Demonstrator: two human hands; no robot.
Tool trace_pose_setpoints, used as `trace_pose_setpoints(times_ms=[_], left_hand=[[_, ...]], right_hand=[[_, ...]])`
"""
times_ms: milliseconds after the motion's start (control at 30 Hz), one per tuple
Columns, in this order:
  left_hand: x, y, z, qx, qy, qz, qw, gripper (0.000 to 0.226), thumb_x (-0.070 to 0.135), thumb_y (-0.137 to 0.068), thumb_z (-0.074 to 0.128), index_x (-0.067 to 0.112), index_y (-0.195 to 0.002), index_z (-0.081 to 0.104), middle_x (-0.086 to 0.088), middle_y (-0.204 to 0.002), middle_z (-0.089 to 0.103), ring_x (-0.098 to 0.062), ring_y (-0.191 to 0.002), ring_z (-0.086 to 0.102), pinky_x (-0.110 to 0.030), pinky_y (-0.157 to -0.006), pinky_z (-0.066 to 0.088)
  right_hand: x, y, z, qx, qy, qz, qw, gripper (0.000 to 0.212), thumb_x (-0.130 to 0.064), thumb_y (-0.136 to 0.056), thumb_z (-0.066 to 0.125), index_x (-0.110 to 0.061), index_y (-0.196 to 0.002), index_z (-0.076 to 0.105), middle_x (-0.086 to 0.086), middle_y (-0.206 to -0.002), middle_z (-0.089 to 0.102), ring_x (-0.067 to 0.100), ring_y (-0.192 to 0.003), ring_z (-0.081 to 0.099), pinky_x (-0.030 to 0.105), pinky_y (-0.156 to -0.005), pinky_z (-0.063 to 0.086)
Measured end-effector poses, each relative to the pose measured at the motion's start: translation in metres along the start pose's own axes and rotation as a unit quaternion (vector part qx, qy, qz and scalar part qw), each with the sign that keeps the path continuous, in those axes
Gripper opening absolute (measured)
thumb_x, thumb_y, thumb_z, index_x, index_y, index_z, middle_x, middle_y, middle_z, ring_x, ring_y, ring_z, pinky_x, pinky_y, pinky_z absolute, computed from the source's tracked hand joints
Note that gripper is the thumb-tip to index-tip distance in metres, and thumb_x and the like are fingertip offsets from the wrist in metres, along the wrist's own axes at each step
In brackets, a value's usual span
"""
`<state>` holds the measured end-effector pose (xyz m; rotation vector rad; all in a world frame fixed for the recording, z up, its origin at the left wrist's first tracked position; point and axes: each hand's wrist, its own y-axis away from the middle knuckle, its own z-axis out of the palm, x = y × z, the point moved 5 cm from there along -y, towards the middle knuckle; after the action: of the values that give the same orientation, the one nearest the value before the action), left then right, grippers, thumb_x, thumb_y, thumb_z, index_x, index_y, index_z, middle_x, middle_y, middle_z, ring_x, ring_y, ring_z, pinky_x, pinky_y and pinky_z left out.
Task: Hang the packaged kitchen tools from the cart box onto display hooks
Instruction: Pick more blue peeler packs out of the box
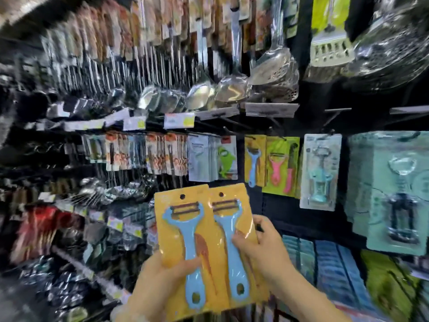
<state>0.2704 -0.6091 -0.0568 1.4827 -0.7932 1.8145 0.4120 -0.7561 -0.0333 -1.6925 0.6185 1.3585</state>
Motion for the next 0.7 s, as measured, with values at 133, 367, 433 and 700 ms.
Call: trace_pose_setpoints(times_ms=[133, 367, 433, 700], left_hand=[[0.021, -0.054, -0.015, -0.008, 0.042, 0.019, 0.999, 0.046, 0.011, -0.046, 0.088, 0.010, -0.089, 0.075, -0.015, -0.092, 0.074, -0.038, -0.085, 0.070, -0.054, -0.085, 0.052], [0.041, -0.134, -0.018, -0.048, 0.051, 0.047, 0.996, 0.033, -0.005, -0.069, 0.071, 0.000, -0.101, 0.066, -0.020, -0.093, 0.073, -0.040, -0.086, 0.069, -0.049, -0.078, 0.055], [0.045, -0.155, -0.015, -0.074, 0.052, 0.048, 0.995, 0.031, -0.008, -0.068, 0.071, 0.000, -0.098, 0.067, -0.021, -0.093, 0.073, -0.041, -0.086, 0.069, -0.053, -0.082, 0.053], [0.063, -0.213, -0.007, -0.187, 0.046, 0.061, 0.979, 0.029, -0.006, -0.070, 0.071, 0.007, -0.096, 0.069, -0.010, -0.088, 0.075, -0.030, -0.079, 0.072, -0.042, -0.070, 0.055]], right_hand=[[-0.043, -0.065, 0.005, 0.080, -0.031, -0.076, 0.993, 0.034, -0.008, -0.078, 0.072, -0.028, -0.095, 0.050, 0.010, -0.100, 0.069, 0.021, -0.090, 0.067, 0.040, -0.084, 0.054], [-0.076, -0.137, 0.027, 0.127, -0.036, -0.124, 0.983, 0.036, -0.007, -0.081, 0.069, -0.017, -0.108, 0.047, -0.001, -0.098, 0.064, 0.009, -0.090, 0.063, 0.012, -0.066, 0.053], [-0.073, -0.145, 0.031, 0.144, -0.041, -0.123, 0.981, 0.034, -0.006, -0.082, 0.068, -0.020, -0.105, 0.048, -0.003, -0.094, 0.064, 0.007, -0.086, 0.063, 0.007, -0.057, 0.050], [-0.068, -0.155, 0.037, 0.209, -0.052, -0.145, 0.966, 0.030, 0.000, -0.081, 0.067, -0.022, -0.097, 0.053, -0.010, -0.073, 0.066, -0.003, -0.064, 0.066, 0.014, -0.055, 0.052]])
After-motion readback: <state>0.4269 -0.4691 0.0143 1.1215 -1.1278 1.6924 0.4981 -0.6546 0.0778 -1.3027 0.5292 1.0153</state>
